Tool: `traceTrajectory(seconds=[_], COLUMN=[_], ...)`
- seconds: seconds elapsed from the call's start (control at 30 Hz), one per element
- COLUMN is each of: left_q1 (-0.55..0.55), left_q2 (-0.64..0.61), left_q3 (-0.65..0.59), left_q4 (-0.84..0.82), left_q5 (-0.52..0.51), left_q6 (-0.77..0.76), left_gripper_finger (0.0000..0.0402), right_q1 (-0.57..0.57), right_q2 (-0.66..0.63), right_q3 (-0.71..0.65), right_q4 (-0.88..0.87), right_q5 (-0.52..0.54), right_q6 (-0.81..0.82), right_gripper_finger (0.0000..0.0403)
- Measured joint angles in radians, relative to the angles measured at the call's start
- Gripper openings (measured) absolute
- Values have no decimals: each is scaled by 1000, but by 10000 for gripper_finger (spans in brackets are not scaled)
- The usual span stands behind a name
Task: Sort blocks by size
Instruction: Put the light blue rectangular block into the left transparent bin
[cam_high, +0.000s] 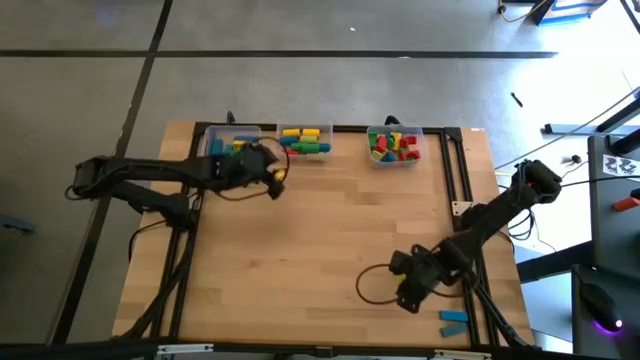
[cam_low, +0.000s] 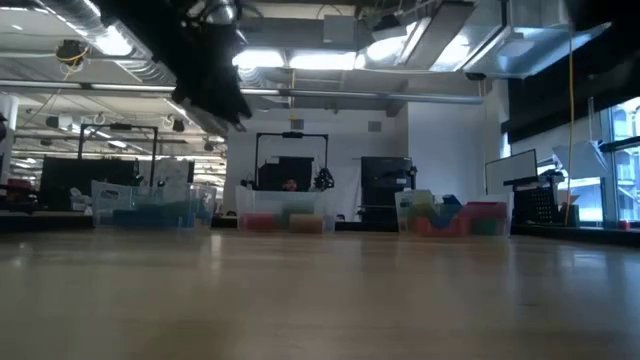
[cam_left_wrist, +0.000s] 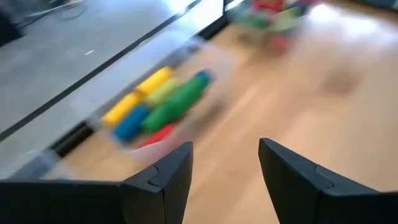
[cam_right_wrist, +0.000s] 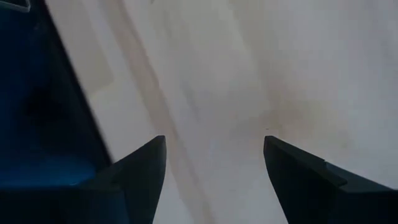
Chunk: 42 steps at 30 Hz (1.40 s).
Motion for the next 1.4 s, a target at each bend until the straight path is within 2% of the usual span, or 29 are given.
traceTrajectory(seconds=[0.23, 0.57, 0.9, 1.27, 1.4], left_q1=[-177, -294, -334, -331, -331], left_q2=[0, 0, 1, 1, 1], left_q3=[-48, -54, -54, -54, -54], left_q4=[208, 233, 247, 252, 251], left_q5=[0, -3, -3, -3, -3], left_q6=[-24, 10, 59, 56, 56], left_gripper_finger=[180, 180, 180, 180, 180], right_q1=[112, 237, 352, 422, 419], right_q2=[0, 24, 187, 283, 294], right_q3=[0, 2, 1, 5, 0], right_q4=[-5, -63, -68, -100, -119], right_q5=[-80, -221, -362, -356, -279], right_q6=[216, 463, 460, 417, 404], right_gripper_finger=[264, 264, 264, 264, 264])
